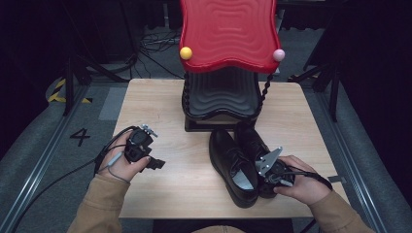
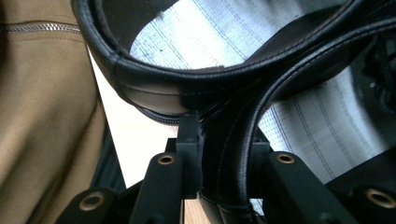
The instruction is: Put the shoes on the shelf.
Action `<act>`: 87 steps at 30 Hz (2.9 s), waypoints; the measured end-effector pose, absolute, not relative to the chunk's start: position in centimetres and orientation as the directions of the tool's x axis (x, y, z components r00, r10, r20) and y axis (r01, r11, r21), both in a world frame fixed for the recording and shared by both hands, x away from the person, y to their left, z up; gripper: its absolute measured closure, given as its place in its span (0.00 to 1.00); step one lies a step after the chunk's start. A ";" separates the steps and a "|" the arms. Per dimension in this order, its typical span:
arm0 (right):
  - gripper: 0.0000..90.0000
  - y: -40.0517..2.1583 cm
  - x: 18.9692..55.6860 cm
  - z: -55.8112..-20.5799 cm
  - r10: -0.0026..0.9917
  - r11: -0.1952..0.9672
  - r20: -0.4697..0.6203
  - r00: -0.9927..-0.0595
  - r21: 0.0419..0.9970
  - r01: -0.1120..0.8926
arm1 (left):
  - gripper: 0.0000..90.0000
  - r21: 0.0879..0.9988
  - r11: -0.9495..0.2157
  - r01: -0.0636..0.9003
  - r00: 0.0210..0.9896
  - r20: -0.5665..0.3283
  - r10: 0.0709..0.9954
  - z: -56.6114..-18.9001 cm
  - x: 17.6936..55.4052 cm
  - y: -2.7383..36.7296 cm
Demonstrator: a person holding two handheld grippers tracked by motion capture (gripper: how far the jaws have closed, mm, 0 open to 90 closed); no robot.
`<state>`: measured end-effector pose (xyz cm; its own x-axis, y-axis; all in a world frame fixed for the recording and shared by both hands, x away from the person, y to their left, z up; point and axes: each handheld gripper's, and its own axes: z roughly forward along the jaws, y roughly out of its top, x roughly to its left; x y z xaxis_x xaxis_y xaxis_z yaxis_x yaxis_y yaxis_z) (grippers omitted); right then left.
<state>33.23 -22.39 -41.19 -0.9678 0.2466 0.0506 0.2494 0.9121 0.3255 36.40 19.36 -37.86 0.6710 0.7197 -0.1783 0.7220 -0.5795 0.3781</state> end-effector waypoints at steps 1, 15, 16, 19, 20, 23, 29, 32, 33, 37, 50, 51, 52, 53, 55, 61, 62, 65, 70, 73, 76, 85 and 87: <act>0.83 -22.6 33.3 -41.3 0.256 0.907 0.066 -0.964 0.328 0.263 | 0.30 0.379 -0.581 0.720 0.673 -0.178 0.718 -37.9 36.4 19.4; 0.62 -23.9 32.9 -39.1 0.320 0.856 0.050 -0.946 0.412 0.312 | 0.30 0.375 -0.584 0.720 0.676 -0.186 0.713 -37.8 36.9 19.0; 0.61 -24.0 32.8 -38.8 0.330 0.850 0.050 -0.943 0.418 0.320 | 0.30 0.374 -0.586 0.719 0.677 -0.184 0.713 -37.8 36.9 19.0; 0.60 -24.3 32.7 -37.9 0.362 0.829 0.053 -0.931 0.439 0.347 | 0.30 0.374 -0.580 0.724 0.670 -0.181 0.720 -37.8 36.9 19.0; 0.59 -24.4 32.8 -37.7 0.371 0.823 0.054 -0.927 0.444 0.356 | 0.30 0.377 -0.583 0.720 0.674 -0.180 0.716 -37.7 36.9 19.0; 0.58 -24.5 32.9 -37.3 0.401 0.801 0.071 -0.913 0.456 0.388 | 0.30 0.380 -0.581 0.720 0.673 -0.176 0.718 -37.6 36.9 19.0; 0.56 -24.2 33.2 -36.6 0.493 0.729 0.146 -0.857 0.469 0.499 | 0.30 0.377 -0.580 0.722 0.671 -0.175 0.720 -37.7 36.7 19.1; 0.55 -23.8 33.6 -36.5 0.539 0.700 0.157 -0.828 0.463 0.543 | 0.30 0.376 -0.582 0.721 0.672 -0.173 0.720 -37.7 36.6 19.1; 0.55 -23.6 33.7 -36.5 0.549 0.689 0.170 -0.819 0.463 0.558 | 0.30 0.377 -0.579 0.723 0.669 -0.175 0.722 -37.8 36.6 19.1; 0.52 -23.1 34.1 -36.6 0.617 0.621 0.231 -0.753 0.445 0.645 | 0.30 0.377 -0.578 0.724 0.668 -0.174 0.723 -37.8 36.5 19.4; 0.48 -21.1 35.7 -38.6 0.728 0.536 0.259 -0.634 0.362 0.763 | 0.30 0.376 -0.576 0.726 0.666 -0.175 0.725 -37.8 36.3 19.7; 0.48 -20.9 35.8 -38.9 0.737 0.533 0.251 -0.627 0.354 0.769 | 0.30 0.374 -0.578 0.725 0.667 -0.174 0.724 -37.8 36.3 19.7; 0.49 -20.7 35.9 -39.2 0.746 0.529 0.243 -0.620 0.348 0.774 | 0.30 0.374 -0.579 0.725 0.668 -0.173 0.724 -37.8 36.3 19.7; 0.50 -20.6 36.1 -39.5 0.749 0.531 0.240 -0.617 0.340 0.776 | 0.30 0.374 -0.579 0.725 0.668 -0.174 0.724 -37.8 36.3 19.7; 0.52 -20.4 36.3 -39.9 0.756 0.530 0.239 -0.610 0.322 0.784 | 0.30 0.375 -0.580 0.723 0.669 -0.174 0.723 -37.8 36.3 19.7; 0.62 -19.8 36.9 -41.1 0.788 0.521 0.193 -0.585 0.298 0.800 | 0.30 0.376 -0.580 0.723 0.670 -0.175 0.721 -37.8 36.3 19.7; 0.65 -19.6 37.1 -41.4 0.789 0.521 0.200 -0.581 0.284 0.805 | 0.30 0.377 -0.579 0.723 0.669 -0.175 0.722 -37.8 36.3 19.7; 0.68 -19.1 37.1 -41.7 0.794 0.530 0.178 -0.582 0.266 0.805 | 0.30 0.377 -0.579 0.723 0.669 -0.175 0.722 -37.8 36.3 19.7; 0.75 -18.1 37.3 -41.9 0.824 0.526 0.103 -0.556 0.225 0.820 | 0.30 0.377 -0.580 0.722 0.671 -0.173 0.721 -37.8 36.3 19.7; 0.78 -17.7 37.6 -41.9 0.833 0.519 0.100 -0.544 0.196 0.832 | 0.30 0.377 -0.583 0.720 0.673 -0.172 0.720 -37.8 36.3 19.6; 0.81 -17.4 37.9 -41.8 0.835 0.523 0.092 -0.542 0.172 0.835 | 0.30 0.378 -0.584 0.719 0.674 -0.170 0.719 -37.7 36.3 19.6; 0.89 -17.8 38.1 -41.7 0.865 0.470 0.113 -0.490 0.162 0.867 | 0.30 0.381 -0.585 0.716 0.677 -0.171 0.716 -37.7 36.5 19.7; 0.90 -17.9 38.1 -41.6 0.870 0.465 0.100 -0.483 0.161 0.871 | 0.30 0.380 -0.587 0.715 0.678 -0.171 0.715 -37.7 36.5 19.7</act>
<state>38.08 -17.91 -41.57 -0.4831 0.8698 0.1000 0.8705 0.4649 0.1614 36.54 19.71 -37.74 0.6781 0.7147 -0.1715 0.7148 -0.5869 0.3803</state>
